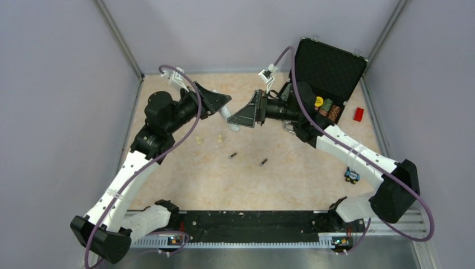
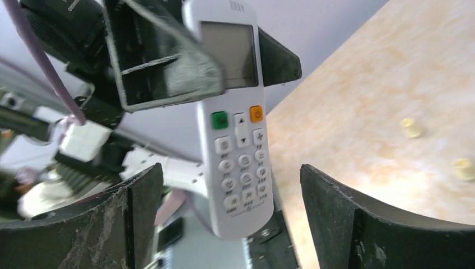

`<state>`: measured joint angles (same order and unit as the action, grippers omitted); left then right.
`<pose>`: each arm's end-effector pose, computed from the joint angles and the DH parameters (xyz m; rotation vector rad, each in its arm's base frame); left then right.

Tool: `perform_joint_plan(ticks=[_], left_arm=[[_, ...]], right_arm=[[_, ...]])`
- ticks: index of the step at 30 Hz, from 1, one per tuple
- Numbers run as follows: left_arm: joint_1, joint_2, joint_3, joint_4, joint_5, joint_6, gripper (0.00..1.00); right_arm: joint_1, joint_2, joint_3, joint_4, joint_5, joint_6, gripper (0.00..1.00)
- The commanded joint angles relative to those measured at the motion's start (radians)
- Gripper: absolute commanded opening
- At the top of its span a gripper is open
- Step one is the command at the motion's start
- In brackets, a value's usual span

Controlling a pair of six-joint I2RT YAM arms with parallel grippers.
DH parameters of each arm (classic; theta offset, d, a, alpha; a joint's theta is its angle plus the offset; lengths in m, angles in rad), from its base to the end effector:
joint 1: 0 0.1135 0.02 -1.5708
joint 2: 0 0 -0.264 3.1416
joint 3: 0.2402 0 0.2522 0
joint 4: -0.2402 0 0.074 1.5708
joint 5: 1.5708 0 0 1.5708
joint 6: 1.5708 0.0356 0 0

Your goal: Load the batteries into the remote control

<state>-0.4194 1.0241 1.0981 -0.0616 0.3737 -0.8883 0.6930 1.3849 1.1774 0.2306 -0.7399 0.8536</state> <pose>0.2045 -0.1054 0.4183 -0.0778 1.7168 -1.2928 0.2336 0.2252 0.3835 -0.5453 1.7786 1.7158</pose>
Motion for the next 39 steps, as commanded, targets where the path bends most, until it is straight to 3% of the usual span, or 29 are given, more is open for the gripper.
perform_joint_plan(ticks=[1, 4, 10, 18, 25, 30, 31, 32, 33, 34, 35, 37, 39], left_arm=[[0.002, 0.011, 0.096, -0.248, -0.264, -0.001, 0.0], [0.002, 0.034, 0.134, -0.355, -0.315, -0.048, 0.0], [0.002, 0.055, 0.15, -0.403, -0.32, -0.096, 0.0], [0.002, 0.06, 0.142, -0.414, -0.301, -0.114, 0.0], [0.002, 0.036, 0.086, -0.38, -0.292, -0.116, 0.0], [0.004, 0.031, 0.066, -0.363, -0.277, -0.109, 0.02], [0.005, 0.026, 0.06, -0.354, -0.272, -0.104, 0.06], [0.006, 0.022, 0.053, -0.334, -0.258, -0.094, 0.19], [0.01, 0.016, 0.046, -0.307, -0.223, -0.081, 0.49], [0.014, 0.005, 0.04, -0.271, -0.187, -0.055, 0.66], [0.014, -0.009, 0.037, -0.227, -0.147, -0.026, 0.76], [0.017, -0.046, 0.033, -0.178, -0.106, 0.019, 0.85], [0.039, -0.08, 0.016, -0.135, -0.057, 0.047, 0.88]], right_arm=[[0.011, -0.098, 0.002, -0.059, 0.232, -0.233, 0.9], [0.032, -0.112, -0.034, -0.041, 0.329, -0.303, 0.91], [0.113, -0.063, 0.001, -0.099, 0.455, -0.437, 0.91], [0.173, 0.021, 0.05, -0.126, 0.457, -0.471, 0.88], [0.185, 0.092, 0.089, -0.142, 0.433, -0.41, 0.64], [0.185, 0.104, 0.096, -0.139, 0.412, -0.363, 0.33], [0.185, 0.099, 0.095, -0.137, 0.407, -0.356, 0.28], [0.185, 0.095, 0.093, -0.134, 0.399, -0.35, 0.25], [0.184, 0.092, 0.093, -0.131, 0.382, -0.348, 0.22], [0.184, 0.086, 0.094, -0.131, 0.37, -0.34, 0.16], [0.182, 0.079, 0.094, -0.13, 0.357, -0.332, 0.12], [0.174, 0.064, 0.091, -0.117, 0.314, -0.303, 0.04], [0.158, 0.043, 0.079, -0.075, 0.251, -0.253, 0.03]])
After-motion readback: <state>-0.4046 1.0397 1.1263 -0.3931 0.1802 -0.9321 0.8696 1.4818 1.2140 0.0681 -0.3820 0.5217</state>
